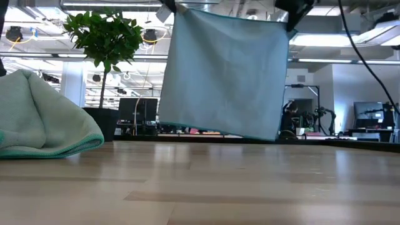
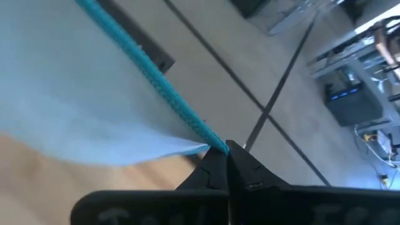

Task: Fold microfiber towels
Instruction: Fold the blue microfiber cloth

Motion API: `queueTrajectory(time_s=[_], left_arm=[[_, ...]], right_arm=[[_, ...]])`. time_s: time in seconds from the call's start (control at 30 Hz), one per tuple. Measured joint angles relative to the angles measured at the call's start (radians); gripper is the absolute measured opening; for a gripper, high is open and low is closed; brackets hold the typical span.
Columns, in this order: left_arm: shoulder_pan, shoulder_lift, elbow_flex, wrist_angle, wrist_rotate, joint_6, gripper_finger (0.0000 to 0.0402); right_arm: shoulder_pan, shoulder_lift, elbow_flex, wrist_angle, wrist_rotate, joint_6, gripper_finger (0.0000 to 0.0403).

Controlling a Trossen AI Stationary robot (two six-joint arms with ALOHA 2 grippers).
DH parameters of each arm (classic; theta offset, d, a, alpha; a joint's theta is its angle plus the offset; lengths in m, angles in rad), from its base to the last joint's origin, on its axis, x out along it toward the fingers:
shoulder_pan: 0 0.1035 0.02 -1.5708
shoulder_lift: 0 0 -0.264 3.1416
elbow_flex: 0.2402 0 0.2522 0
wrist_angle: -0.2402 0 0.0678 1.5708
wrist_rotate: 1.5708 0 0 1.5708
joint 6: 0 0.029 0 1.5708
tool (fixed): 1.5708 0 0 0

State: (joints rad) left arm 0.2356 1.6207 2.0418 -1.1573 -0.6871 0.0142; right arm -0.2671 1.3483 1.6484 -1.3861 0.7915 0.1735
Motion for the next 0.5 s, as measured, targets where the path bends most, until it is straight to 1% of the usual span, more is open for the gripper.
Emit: queueTrajectory(time_s=[0.1,0.2,0.27,0.33,0.4,0.5], left_arm=[[0.040,0.000,0.000,0.031,0.011,0.043,0.0000],[0.051,0.000,0.000,0.011,0.032,0.047,0.0000],[0.041,0.000,0.000,-0.038,0.063,0.030,0.0000],[0.024,0.000,-0.003,-0.102,0.119,0.007,0.0000],[0.003,-0.002,-0.034,-0.140,0.175,-0.026,0.0000],[-0.035,0.002,-0.101,-0.194,0.246,-0.076,0.0000]], right_arm=[[-0.045,0.000,0.000,0.097,0.004,-0.082,0.0007],[-0.051,-0.002,0.000,0.105,-0.014,-0.090,0.0004],[-0.035,-0.002,0.000,0.062,-0.056,-0.064,0.0003],[-0.012,-0.002,0.000,0.004,-0.128,-0.025,0.0003],[0.024,0.001,-0.010,-0.033,-0.194,0.016,0.0005],[0.088,0.006,-0.071,-0.049,-0.270,0.083,0.0004]])
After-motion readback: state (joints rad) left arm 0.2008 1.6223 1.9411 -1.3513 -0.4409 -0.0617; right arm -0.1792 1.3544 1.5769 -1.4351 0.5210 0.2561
